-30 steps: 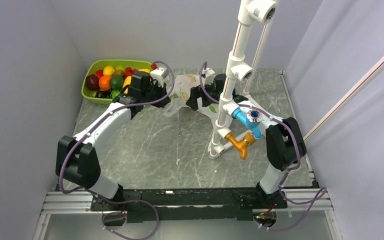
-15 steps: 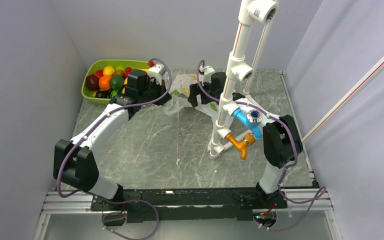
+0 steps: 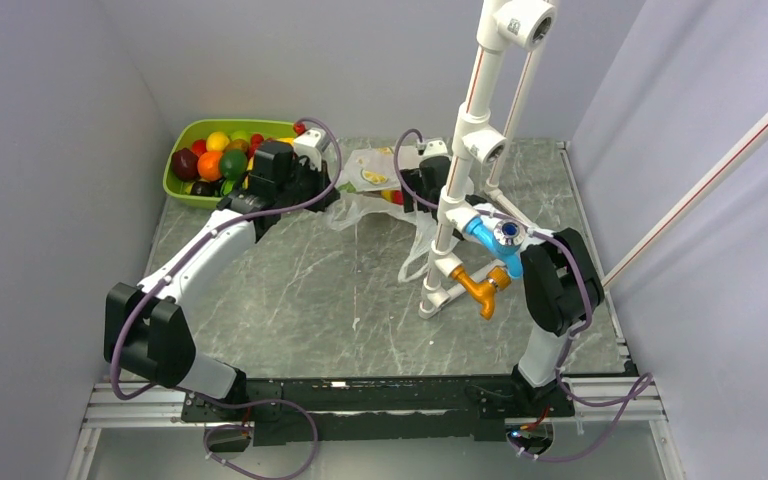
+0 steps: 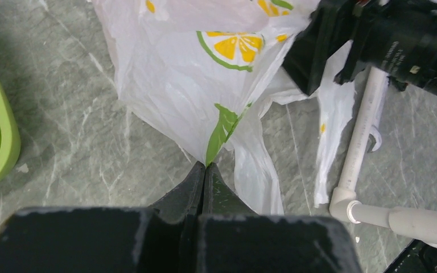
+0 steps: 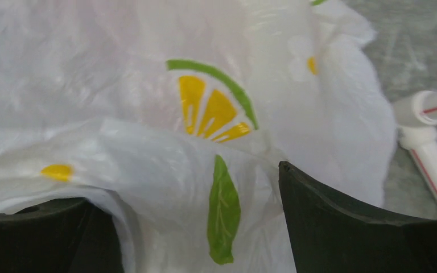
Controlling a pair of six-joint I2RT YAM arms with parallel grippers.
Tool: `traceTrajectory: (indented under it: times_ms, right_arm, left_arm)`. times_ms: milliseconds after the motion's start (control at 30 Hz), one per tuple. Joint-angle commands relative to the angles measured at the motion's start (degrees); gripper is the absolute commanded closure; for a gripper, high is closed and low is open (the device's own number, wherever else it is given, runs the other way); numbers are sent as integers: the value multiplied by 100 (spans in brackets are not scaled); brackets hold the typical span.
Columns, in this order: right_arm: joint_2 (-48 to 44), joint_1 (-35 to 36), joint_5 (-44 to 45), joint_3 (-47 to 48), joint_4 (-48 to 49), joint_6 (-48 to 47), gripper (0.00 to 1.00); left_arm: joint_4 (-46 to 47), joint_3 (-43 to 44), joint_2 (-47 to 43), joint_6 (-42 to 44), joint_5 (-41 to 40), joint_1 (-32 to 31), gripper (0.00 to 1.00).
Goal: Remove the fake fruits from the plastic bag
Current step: Adjust the plastic bag at the center of the board.
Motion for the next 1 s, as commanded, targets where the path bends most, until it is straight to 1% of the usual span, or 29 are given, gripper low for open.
traceTrajectory:
  times_ms: [0,100,133,233,333,367,400,433,500,533,567,600,633,700,733,767,833,867,900,967]
  right_arm:
    - [-337,-87,1411,-129,201,263,21]
    - [-585,-185,1460,-438,385,446,42]
    - [-680,-229,1324,-540,450,487,46]
    - [-810,-288,791,-667,481,470,58]
    - [-837,-280,213,-715,544,321,65]
    - [-817,-281,159,-698,526,294,67]
    - [-793,-283,215,-685,504,270,67]
    - [-760,-303,323,-671,463,253,62]
    - [-700,-365,677,-617,284,375,40]
    - [-688,-408,831,-622,199,460,36]
    - [-707,-459,874,-676,192,534,35]
    - [-736,-511,876,-740,196,609,37]
    - [-774,-558,801,-794,187,678,44]
    - [-916,-603,593,-895,252,759,73]
    - [-1024,-605,345,-980,356,745,87]
    - [-1114,-607,7,-1052,506,707,91]
    - [-1279,-603,-638,-1137,718,672,92]
    - [-1323,-598,-936,-1176,811,681,92]
    - [-1338,-598,-1192,-1187,876,680,91]
    - [-1291,-601,-1446,-1143,921,650,90]
  left_arm:
    - [-302,237,-84,-98,-529,155,100]
    - [-454,208,-142,-206,-980,247,100]
    - [-457,158,-207,-217,-1142,257,100]
    - [-358,-23,-349,-258,-1552,263,100]
    - [-317,-80,-364,-239,-1722,262,100]
    - [-359,-45,-341,-213,-1783,267,100]
    - [-433,-5,-314,-176,-1957,275,100]
    - [-530,27,-292,-150,-2156,290,100]
    - [-516,-3,-288,-110,-2407,334,100]
    - [-483,-33,-291,-88,-2438,368,100]
    - [-459,-48,-286,-49,-2430,390,100]
    - [-451,-42,-281,-10,-2414,401,100]
    - [-447,-34,-272,42,-2398,403,100]
    - [-430,-32,-271,147,-2366,413,100]
    - [-409,-40,-271,221,-2285,412,100]
    - [-387,-42,-278,304,-2140,412,99]
    - [-461,21,-295,430,-1600,412,81]
    - [-524,56,-324,427,-1184,392,64]
    - [-710,171,-357,366,-1023,365,51]
    - [-1134,378,-537,113,-669,310,35]
